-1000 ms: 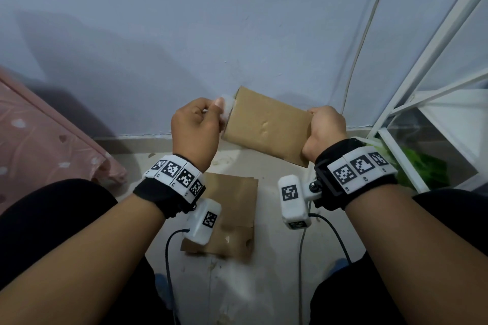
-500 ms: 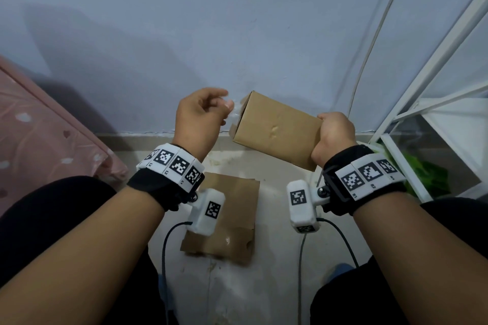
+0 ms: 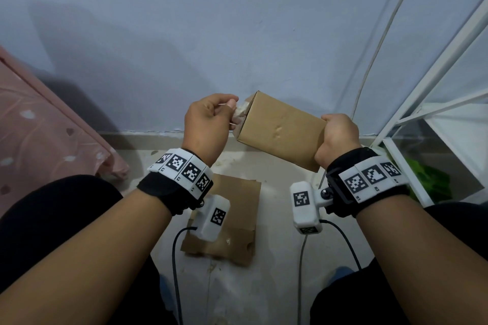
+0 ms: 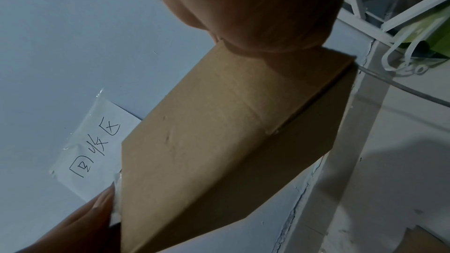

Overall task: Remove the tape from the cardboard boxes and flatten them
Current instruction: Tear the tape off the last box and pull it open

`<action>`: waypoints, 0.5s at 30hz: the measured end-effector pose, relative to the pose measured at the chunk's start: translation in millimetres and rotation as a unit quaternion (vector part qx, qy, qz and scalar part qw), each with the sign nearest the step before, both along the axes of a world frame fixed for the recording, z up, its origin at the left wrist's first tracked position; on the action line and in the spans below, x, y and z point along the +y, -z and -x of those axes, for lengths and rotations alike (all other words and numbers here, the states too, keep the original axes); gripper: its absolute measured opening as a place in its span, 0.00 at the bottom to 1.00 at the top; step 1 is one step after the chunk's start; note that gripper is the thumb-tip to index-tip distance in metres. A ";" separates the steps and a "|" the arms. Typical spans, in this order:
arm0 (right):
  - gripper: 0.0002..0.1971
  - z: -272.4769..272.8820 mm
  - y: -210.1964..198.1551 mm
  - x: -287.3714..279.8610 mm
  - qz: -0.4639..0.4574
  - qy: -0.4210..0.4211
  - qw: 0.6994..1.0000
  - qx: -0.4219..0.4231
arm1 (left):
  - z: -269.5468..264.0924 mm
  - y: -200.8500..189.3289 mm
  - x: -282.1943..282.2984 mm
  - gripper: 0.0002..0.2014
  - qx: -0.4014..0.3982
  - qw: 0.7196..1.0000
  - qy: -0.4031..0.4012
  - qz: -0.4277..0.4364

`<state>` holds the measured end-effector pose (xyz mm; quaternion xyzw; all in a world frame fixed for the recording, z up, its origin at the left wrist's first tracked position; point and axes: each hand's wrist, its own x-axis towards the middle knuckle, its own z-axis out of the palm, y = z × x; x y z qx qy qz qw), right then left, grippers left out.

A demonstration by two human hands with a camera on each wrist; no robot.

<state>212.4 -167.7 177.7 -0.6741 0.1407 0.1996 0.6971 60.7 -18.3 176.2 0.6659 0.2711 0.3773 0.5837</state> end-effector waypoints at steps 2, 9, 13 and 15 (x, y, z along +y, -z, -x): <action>0.17 -2.7 1.3 -1.0 -0.005 0.005 1.000 -0.001 | -0.5 -0.9 -0.6 0.10 0.001 1.000 0.000 0.008; 0.20 -2.0 3.3 -1.2 -0.002 0.003 1.000 0.007 | 1.5 -1.8 -1.6 0.10 0.043 0.998 0.042 -0.003; 0.09 -0.1 2.3 -0.7 -0.010 -0.001 1.000 0.008 | 3.6 -4.3 0.5 0.08 0.044 0.998 0.043 0.032; 0.07 1.0 0.7 -0.9 -0.024 0.001 1.000 0.011 | 5.0 -7.1 -0.6 0.06 0.031 0.997 0.053 0.050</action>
